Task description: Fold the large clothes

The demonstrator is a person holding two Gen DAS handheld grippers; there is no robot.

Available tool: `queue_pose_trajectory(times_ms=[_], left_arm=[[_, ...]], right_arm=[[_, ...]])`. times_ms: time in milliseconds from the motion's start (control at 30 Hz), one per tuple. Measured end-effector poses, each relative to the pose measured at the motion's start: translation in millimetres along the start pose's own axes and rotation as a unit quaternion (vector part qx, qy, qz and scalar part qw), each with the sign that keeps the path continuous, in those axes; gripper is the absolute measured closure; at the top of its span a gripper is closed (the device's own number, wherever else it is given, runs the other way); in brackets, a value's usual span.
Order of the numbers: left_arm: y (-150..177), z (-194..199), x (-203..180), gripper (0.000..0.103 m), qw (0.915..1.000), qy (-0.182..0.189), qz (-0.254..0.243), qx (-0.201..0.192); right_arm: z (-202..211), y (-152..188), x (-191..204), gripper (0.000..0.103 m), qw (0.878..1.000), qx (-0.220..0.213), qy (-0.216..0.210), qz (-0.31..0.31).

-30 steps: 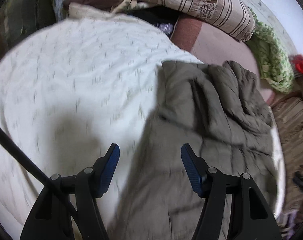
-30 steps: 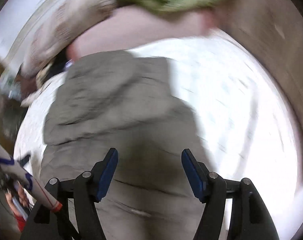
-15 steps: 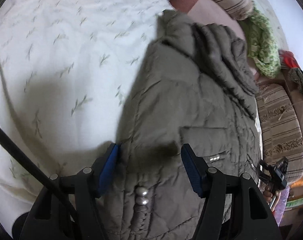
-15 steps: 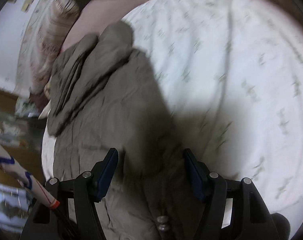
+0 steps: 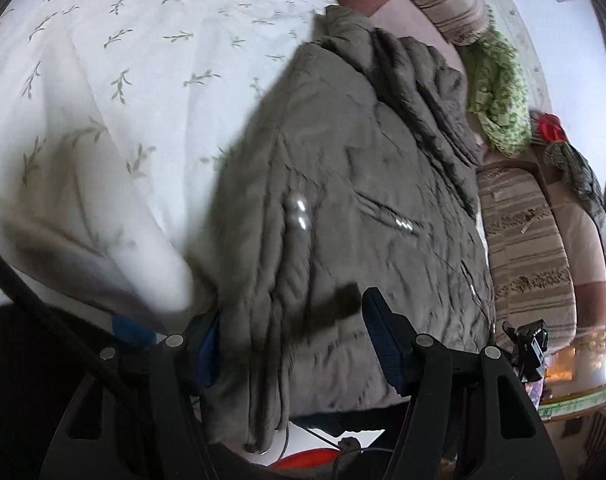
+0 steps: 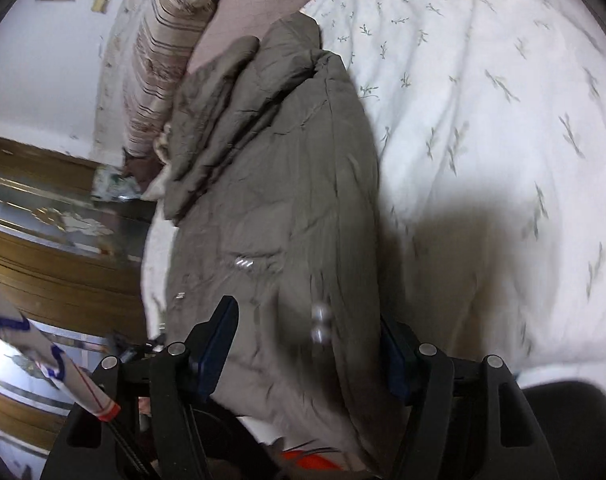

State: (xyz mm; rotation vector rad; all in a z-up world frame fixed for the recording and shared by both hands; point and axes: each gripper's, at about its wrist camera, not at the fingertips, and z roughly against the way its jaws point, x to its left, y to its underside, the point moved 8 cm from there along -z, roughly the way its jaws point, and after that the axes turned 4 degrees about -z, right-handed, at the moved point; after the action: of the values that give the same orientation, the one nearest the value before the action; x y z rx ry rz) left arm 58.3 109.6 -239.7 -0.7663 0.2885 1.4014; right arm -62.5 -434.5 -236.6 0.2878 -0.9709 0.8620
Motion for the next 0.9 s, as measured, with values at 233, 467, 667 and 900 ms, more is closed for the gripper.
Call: queue_pose_trajectory(times_ms=[233, 467, 667, 900], left_arm=[[19, -19, -9, 0.040, 0.9989, -0.031, -0.034, 0.014], [21, -22, -20, 0.047, 0.9974, -0.067, -0.025, -0.001], [17, 9, -48, 0.083, 0.9917, -0.106, -0.067, -0.025], [11, 73, -69, 0.085, 0.9879, -0.103, -0.089, -0.075]], right_arm=[[5, 42, -7, 0.043, 0.999, 0.011, 0.028, 0.013], [2, 58, -8, 0.066, 0.996, -0.008, 0.076, 0.033], [20, 55, 14, 0.089, 0.995, -0.029, 0.080, 0.058], [68, 65, 61, 0.089, 0.993, -0.057, 0.023, 0.099]])
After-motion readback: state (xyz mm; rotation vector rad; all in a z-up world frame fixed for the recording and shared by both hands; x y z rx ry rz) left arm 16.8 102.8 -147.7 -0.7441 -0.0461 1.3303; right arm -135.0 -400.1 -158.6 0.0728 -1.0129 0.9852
